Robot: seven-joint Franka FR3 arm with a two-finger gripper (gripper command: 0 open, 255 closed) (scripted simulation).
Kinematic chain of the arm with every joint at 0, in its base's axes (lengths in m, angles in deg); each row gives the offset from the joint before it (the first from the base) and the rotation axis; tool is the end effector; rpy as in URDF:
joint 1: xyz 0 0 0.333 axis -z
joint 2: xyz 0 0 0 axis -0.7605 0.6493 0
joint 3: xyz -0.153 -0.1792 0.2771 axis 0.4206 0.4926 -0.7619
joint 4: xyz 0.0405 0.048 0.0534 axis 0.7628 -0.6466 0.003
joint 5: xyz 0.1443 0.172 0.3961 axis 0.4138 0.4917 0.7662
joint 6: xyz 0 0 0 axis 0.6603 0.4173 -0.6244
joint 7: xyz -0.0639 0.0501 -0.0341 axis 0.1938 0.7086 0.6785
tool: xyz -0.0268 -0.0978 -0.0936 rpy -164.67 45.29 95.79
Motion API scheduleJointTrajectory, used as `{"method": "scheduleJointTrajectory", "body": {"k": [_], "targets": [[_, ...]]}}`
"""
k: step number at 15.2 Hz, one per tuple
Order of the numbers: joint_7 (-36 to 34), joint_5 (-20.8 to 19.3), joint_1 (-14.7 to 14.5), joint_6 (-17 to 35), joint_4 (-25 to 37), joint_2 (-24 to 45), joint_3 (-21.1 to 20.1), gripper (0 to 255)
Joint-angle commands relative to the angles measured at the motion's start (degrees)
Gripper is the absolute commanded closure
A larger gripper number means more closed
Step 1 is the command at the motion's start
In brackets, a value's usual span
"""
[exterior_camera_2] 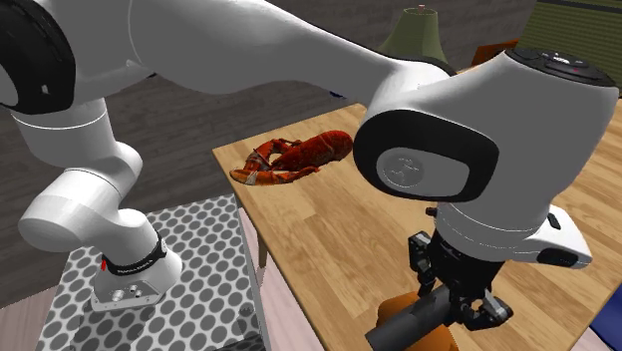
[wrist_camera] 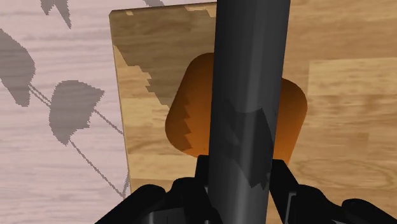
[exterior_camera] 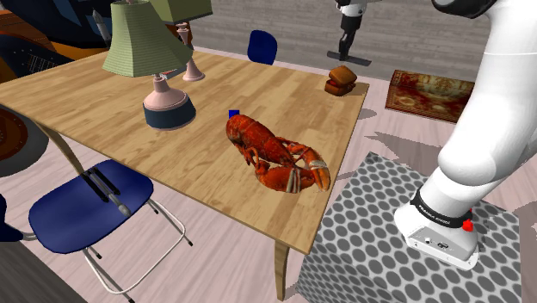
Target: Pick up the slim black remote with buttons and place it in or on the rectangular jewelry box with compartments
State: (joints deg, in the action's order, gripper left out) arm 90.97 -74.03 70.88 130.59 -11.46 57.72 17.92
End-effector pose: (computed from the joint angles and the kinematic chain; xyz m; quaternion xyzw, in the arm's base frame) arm 0.5834 -0.4399 0.4623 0.9965 0.0735 0.0075 0.0400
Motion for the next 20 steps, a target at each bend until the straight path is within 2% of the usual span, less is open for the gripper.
{"method": "scheduleJointTrajectory", "body": {"k": [1, 8, 16, 17, 20], "targets": [[0.2, 0.1, 0.1, 1.5, -1.1, 0.3, 0.0, 255], [0.4, 0.6, 0.2, 6.4, -4.8, 1.6, -0.2, 255], [0.4, 0.6, 0.2, 6.6, -5.0, 1.7, -0.2, 255], [0.4, 0.6, 0.2, 6.6, -5.0, 1.7, -0.2, 0], [0.4, 0.6, 0.2, 6.6, -5.0, 1.7, -0.2, 0]]}}
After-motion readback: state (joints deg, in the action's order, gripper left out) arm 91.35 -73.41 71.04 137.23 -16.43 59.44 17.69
